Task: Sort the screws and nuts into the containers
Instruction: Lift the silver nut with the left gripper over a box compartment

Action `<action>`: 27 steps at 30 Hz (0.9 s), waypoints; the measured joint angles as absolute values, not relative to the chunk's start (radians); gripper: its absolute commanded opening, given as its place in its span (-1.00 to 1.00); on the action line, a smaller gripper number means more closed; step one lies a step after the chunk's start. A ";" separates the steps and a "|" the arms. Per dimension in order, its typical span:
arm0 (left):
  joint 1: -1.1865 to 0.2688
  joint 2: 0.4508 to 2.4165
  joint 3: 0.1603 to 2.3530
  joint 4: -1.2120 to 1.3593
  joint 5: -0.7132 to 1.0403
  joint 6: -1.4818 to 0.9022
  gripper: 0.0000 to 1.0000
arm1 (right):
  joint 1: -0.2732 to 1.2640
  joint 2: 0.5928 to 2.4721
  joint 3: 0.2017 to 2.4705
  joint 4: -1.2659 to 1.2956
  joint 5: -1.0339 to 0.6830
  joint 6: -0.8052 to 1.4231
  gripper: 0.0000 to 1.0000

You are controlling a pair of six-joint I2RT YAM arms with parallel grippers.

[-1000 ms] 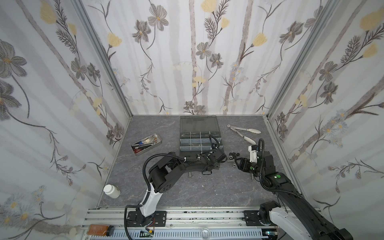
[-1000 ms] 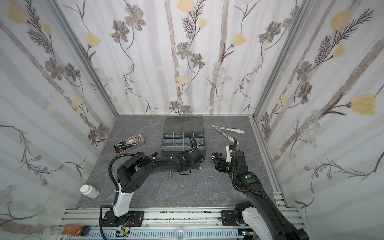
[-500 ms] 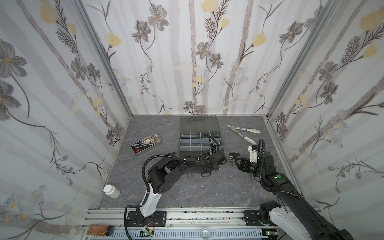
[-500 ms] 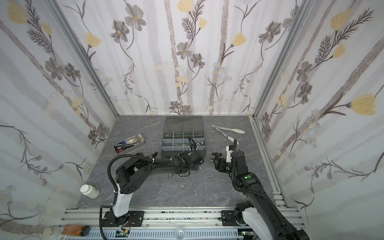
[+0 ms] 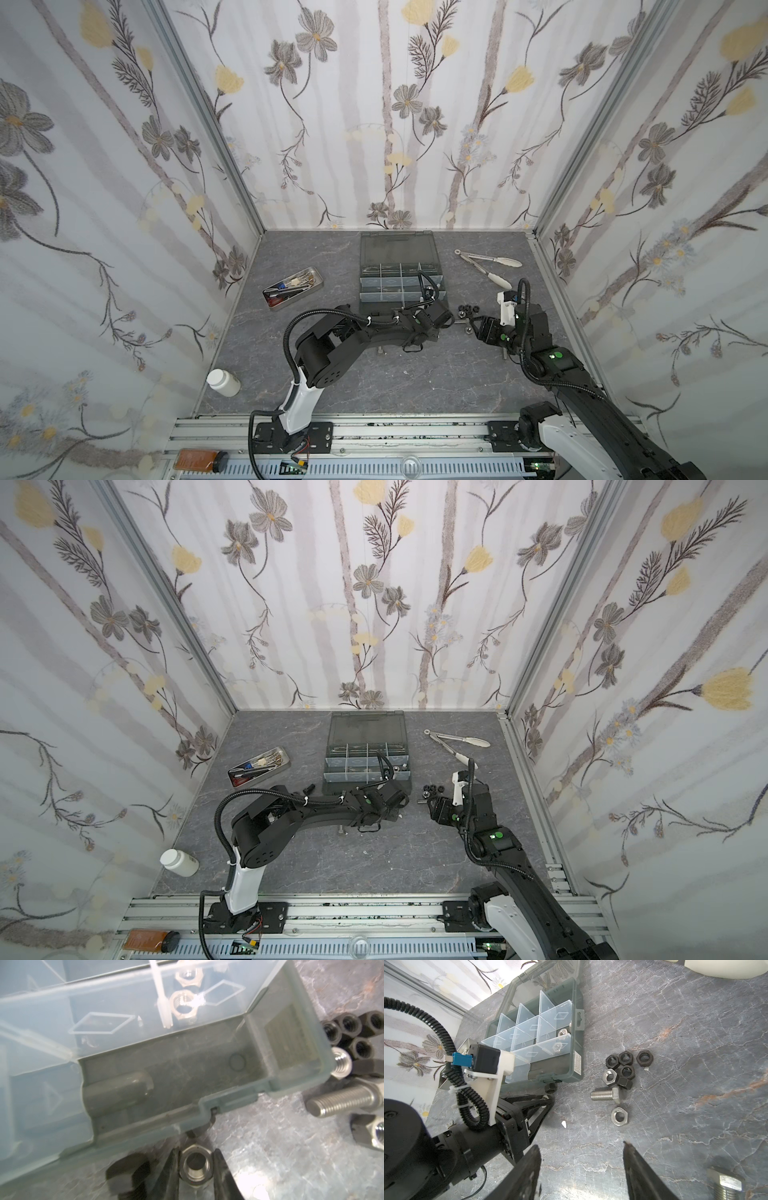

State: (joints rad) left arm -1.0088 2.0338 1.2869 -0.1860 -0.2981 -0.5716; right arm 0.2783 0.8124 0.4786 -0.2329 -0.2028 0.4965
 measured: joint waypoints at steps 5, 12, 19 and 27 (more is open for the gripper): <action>-1.009 1.991 1.298 -0.218 -0.285 -0.564 -0.59 | 0.279 0.812 0.479 -0.233 -0.203 0.497 0.28; -1.003 1.957 1.354 -0.242 -0.254 -0.553 -0.59 | 0.279 0.808 0.479 -0.233 -0.203 0.500 0.28; -0.966 1.962 1.437 -0.279 -0.233 -0.522 -0.59 | 0.280 0.807 0.479 -0.233 -0.203 0.504 0.29; -0.902 2.042 1.569 -0.312 -0.223 -0.471 -0.59 | 0.281 0.821 0.479 -0.233 -0.204 0.504 0.29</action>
State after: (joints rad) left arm -0.9024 2.0418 1.5692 -0.3119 -0.2226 -0.4709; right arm 0.2813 0.8207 0.4789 -0.2325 -0.2035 0.5041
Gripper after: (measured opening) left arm 0.219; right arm 0.647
